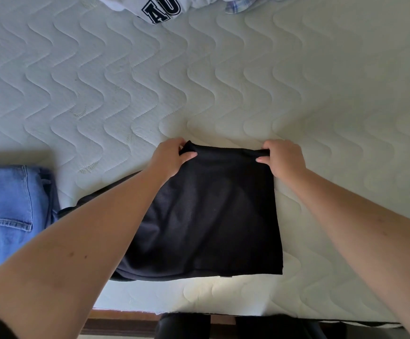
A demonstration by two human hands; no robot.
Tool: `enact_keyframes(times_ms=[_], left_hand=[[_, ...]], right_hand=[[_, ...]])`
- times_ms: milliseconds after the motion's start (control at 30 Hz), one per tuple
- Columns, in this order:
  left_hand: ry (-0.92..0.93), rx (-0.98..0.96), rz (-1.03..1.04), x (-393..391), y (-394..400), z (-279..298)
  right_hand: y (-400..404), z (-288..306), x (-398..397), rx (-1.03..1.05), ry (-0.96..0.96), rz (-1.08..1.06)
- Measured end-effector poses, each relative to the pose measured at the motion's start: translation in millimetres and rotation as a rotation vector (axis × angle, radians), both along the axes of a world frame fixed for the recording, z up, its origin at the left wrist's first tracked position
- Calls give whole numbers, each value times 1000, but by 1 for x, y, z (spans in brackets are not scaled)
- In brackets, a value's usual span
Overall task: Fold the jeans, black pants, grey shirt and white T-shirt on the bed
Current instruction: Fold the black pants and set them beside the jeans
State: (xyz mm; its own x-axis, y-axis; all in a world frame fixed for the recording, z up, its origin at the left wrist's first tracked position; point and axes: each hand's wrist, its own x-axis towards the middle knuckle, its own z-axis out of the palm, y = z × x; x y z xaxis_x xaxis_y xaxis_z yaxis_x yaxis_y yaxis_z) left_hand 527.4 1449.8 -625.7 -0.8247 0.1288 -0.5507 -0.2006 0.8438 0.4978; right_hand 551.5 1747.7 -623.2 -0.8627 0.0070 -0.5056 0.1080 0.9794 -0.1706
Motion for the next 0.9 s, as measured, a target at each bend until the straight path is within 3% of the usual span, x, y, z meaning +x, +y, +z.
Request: enact_keyframes(times_ms=[100,267,433,600,733,900], left_hand=[[-50,28,53,0,3,3],[-13,110,63,10,5,21],[101,78,-102,45,2,37],[349,100,-329,89,-8,44],[413,38,-453,129,-13,39],[324,-223,-593,183,-10,25]], right_hand=[[-3,-2,0,-9,21,-3],[-5,2,18,-220,162,11],[1,9,49,-263,250,92],[10,13,88,-174,524,365],[13,11,127,-74,431,488],[9,7,164,-19,319,464]])
